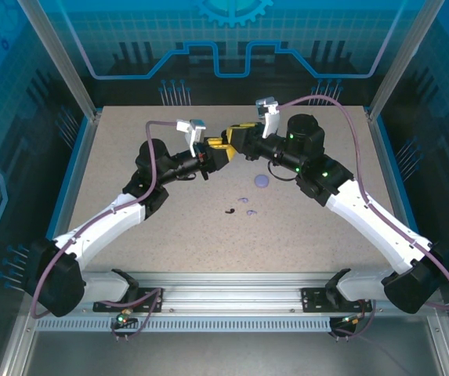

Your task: Insert wireless bluetooth earbuds into charging case

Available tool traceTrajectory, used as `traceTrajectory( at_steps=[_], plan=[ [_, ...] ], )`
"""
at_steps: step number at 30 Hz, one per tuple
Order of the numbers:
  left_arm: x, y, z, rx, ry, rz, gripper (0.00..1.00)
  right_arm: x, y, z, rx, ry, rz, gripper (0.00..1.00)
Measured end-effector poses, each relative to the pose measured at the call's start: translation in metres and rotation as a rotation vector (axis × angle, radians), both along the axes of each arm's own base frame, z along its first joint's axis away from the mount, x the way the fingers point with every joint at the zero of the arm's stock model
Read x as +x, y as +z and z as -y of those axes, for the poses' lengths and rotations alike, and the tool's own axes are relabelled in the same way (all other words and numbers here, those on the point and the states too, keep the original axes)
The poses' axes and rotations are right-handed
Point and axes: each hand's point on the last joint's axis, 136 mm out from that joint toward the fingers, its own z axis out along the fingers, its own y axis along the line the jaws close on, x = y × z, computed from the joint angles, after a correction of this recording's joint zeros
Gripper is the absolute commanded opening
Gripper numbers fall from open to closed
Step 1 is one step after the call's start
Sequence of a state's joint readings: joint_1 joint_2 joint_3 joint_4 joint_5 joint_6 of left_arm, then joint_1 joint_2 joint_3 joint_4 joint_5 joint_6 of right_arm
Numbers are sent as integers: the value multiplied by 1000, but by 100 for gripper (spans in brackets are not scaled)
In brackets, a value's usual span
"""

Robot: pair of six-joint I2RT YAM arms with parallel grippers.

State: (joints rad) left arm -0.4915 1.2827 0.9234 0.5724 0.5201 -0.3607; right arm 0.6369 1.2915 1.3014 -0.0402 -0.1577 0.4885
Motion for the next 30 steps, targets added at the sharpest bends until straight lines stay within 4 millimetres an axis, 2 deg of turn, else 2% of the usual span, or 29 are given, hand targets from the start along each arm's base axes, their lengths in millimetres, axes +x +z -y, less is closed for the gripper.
traceTrajectory(
  at_steps=[30],
  plan=[
    [-1,-3,-3,26,23,-10,21,-5,-8,0,-40,11,-11,26]
  ],
)
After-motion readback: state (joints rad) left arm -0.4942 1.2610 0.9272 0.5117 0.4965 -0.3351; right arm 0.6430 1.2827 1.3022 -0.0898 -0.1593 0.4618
